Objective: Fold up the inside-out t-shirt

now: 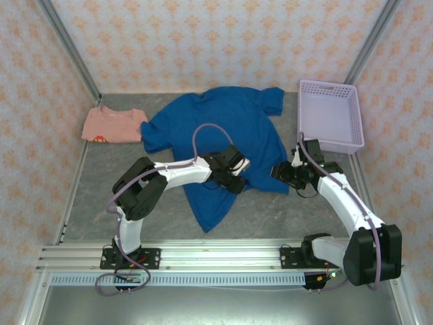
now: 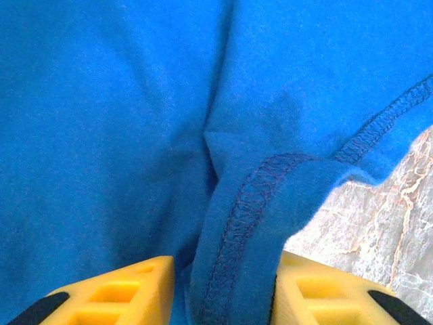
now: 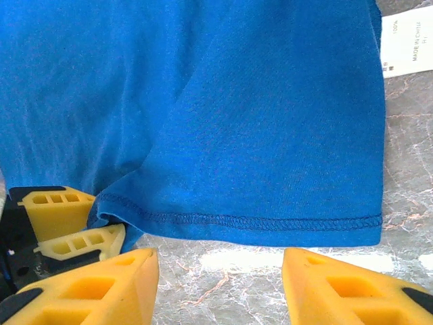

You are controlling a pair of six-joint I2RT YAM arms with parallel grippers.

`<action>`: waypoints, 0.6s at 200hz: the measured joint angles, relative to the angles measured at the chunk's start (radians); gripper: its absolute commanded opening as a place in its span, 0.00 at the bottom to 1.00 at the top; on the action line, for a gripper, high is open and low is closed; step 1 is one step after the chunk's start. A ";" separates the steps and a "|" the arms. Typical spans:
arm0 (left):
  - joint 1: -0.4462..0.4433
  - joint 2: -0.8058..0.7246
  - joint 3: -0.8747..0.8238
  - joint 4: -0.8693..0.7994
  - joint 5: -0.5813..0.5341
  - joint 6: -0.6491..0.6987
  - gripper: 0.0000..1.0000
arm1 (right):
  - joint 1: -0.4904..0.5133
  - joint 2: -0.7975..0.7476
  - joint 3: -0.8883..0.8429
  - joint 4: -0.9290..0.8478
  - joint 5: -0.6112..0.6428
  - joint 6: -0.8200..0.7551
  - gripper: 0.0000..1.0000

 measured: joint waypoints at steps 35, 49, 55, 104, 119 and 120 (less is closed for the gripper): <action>0.022 0.000 0.000 0.001 0.034 0.001 0.24 | 0.000 0.004 -0.009 0.001 -0.018 0.000 0.51; 0.031 -0.001 0.000 0.001 0.055 0.003 0.24 | 0.000 0.004 -0.014 0.000 -0.021 0.000 0.51; 0.034 -0.004 -0.001 0.001 0.067 0.003 0.25 | 0.002 0.004 -0.015 0.001 -0.021 0.000 0.51; 0.081 -0.048 -0.013 0.000 0.128 0.008 0.22 | 0.008 0.021 -0.015 0.005 -0.022 0.000 0.51; 0.092 -0.048 -0.013 0.000 0.133 0.012 0.18 | 0.009 0.023 -0.015 0.008 -0.025 0.000 0.50; 0.093 -0.048 -0.013 0.000 0.133 0.011 0.18 | 0.009 0.023 -0.015 0.008 -0.025 0.000 0.50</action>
